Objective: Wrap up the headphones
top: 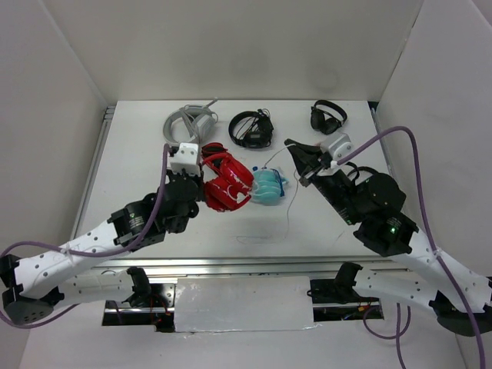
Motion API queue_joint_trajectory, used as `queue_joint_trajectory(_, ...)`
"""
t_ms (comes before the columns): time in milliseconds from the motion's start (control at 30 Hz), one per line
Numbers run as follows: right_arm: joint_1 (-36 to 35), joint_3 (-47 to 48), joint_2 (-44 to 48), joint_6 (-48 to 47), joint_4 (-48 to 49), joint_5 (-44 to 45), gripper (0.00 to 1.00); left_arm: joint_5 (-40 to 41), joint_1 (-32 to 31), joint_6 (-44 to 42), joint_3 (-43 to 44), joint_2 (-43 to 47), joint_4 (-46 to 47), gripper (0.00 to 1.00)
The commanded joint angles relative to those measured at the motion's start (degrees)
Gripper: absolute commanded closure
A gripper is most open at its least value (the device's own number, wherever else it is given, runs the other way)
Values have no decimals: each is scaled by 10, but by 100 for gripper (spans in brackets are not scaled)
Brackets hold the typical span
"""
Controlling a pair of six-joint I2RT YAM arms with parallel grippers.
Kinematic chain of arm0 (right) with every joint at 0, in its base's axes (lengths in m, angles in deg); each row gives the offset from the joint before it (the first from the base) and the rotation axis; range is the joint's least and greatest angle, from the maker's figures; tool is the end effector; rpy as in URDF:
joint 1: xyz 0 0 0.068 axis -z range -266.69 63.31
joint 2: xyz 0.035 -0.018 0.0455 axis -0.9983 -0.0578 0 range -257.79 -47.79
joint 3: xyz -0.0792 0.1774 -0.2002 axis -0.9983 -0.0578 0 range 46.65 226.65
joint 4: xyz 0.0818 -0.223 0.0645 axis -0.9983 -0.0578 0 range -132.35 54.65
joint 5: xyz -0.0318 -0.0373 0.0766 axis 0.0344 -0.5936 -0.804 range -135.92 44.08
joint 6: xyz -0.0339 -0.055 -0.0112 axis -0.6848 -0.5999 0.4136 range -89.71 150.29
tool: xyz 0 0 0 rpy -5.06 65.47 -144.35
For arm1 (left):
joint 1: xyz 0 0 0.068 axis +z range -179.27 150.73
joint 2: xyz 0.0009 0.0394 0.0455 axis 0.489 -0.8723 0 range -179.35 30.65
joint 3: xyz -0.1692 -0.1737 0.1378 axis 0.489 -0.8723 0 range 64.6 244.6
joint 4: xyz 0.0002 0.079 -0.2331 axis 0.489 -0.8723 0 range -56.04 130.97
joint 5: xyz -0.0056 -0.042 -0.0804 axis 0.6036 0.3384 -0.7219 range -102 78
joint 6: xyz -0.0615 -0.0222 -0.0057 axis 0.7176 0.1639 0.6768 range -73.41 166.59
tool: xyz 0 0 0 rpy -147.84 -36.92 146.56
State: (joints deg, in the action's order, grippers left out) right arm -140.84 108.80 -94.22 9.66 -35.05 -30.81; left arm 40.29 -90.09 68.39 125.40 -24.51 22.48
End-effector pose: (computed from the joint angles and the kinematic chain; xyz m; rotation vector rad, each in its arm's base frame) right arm 0.1025 0.1190 0.4633 -0.6021 1.1616 0.3295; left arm 0.1284 -0.1461 0.3940 -0.0561 1.7127 -0.2519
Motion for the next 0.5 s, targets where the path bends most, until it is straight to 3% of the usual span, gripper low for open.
queue_joint_trajectory(0, -43, 24, -11, -16, -31, 82, 100, 41, 39, 125, 55, -19, -22, 100)
queue_joint_trajectory(233, -100, 67, -47, -35, -34, 200, 100, -93, 144, 140, 47, -45, -16, 100)
queue_joint_trajectory(333, -93, 55, -63, -30, -22, 253, 100, -152, 170, 139, 33, -36, 10, 100)
queue_joint_trajectory(467, -33, -13, -64, 41, -19, 246, 100, -248, 218, 143, -3, 17, 47, 100)
